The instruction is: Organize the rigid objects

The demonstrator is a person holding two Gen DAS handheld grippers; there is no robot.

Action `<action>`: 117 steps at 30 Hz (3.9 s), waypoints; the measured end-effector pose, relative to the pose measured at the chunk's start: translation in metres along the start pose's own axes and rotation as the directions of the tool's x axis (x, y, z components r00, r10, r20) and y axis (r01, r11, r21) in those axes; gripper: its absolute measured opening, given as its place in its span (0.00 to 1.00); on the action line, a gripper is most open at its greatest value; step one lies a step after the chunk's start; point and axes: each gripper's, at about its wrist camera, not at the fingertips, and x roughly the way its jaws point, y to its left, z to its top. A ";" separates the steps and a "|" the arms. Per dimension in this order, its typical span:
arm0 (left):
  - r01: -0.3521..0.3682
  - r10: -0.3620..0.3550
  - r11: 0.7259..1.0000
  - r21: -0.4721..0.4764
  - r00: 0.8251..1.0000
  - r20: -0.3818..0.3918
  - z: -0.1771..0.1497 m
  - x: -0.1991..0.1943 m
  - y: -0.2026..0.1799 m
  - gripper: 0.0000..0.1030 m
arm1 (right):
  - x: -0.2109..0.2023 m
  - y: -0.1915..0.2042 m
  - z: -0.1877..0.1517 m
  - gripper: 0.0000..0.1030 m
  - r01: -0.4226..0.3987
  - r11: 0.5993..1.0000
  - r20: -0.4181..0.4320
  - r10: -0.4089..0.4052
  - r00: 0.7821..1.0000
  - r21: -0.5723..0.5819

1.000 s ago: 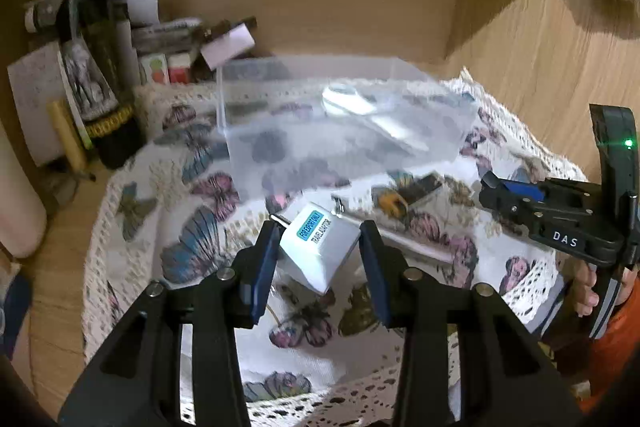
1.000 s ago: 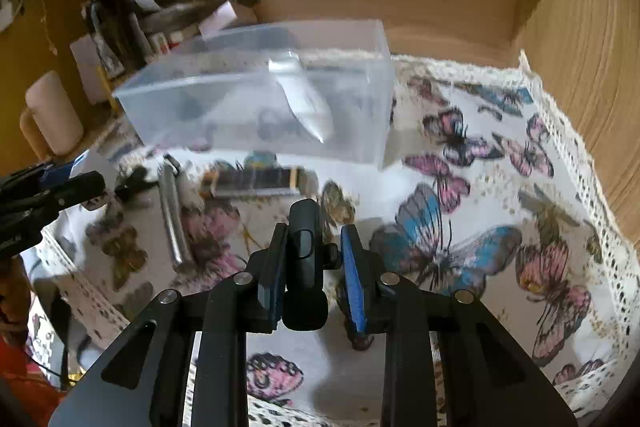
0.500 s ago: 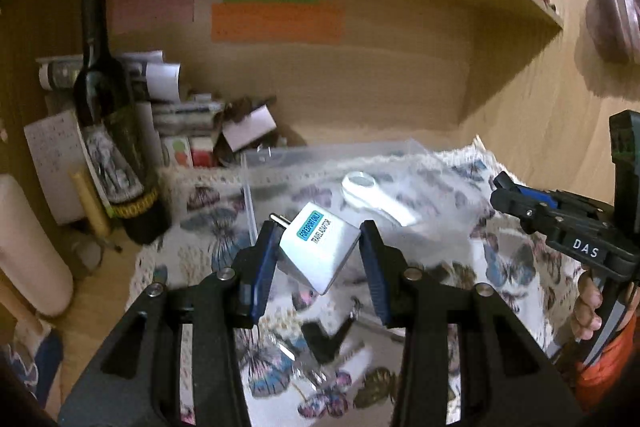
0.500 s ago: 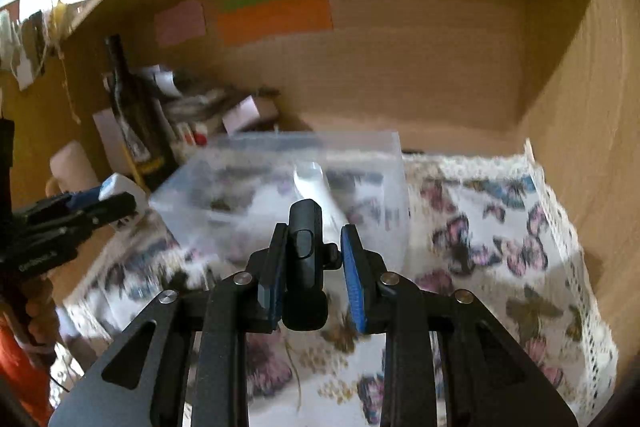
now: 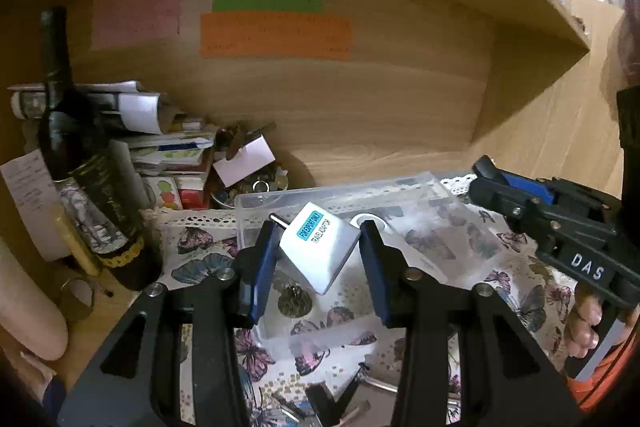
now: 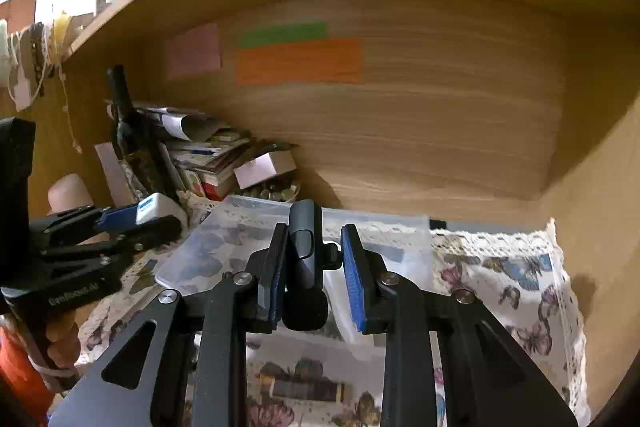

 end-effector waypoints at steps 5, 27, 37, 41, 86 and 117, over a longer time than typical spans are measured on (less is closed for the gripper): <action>0.011 -0.011 1.000 0.001 0.997 -0.079 0.000 0.031 0.001 0.40 | 0.032 0.007 0.001 0.23 -0.013 1.000 -0.072 0.011 0.997 -0.024; 0.042 -0.042 0.999 -0.005 0.977 -0.208 -0.020 0.077 0.001 0.40 | 0.104 0.009 -0.034 0.25 -0.028 0.999 -0.296 0.017 0.955 -0.033; 0.029 -0.028 1.000 0.000 0.995 -0.095 -0.008 0.026 0.002 0.65 | 0.056 0.015 -0.016 0.43 -0.010 0.998 -0.180 0.000 0.984 -0.057; 0.021 -0.021 1.000 -0.002 0.998 -0.051 -0.006 0.002 0.005 0.75 | 0.029 0.020 -0.011 0.51 -0.010 0.998 -0.116 0.002 0.993 -0.069; -0.001 0.034 0.995 0.099 0.942 -0.335 -0.136 0.003 -0.017 0.37 | 0.036 0.054 -0.124 0.14 -0.183 0.981 -0.393 0.143 0.908 -0.066; -0.047 0.053 0.998 0.031 0.979 -0.199 -0.112 -0.050 -0.001 0.00 | -0.041 0.024 -0.092 0.14 -0.096 0.995 -0.142 0.099 0.985 0.022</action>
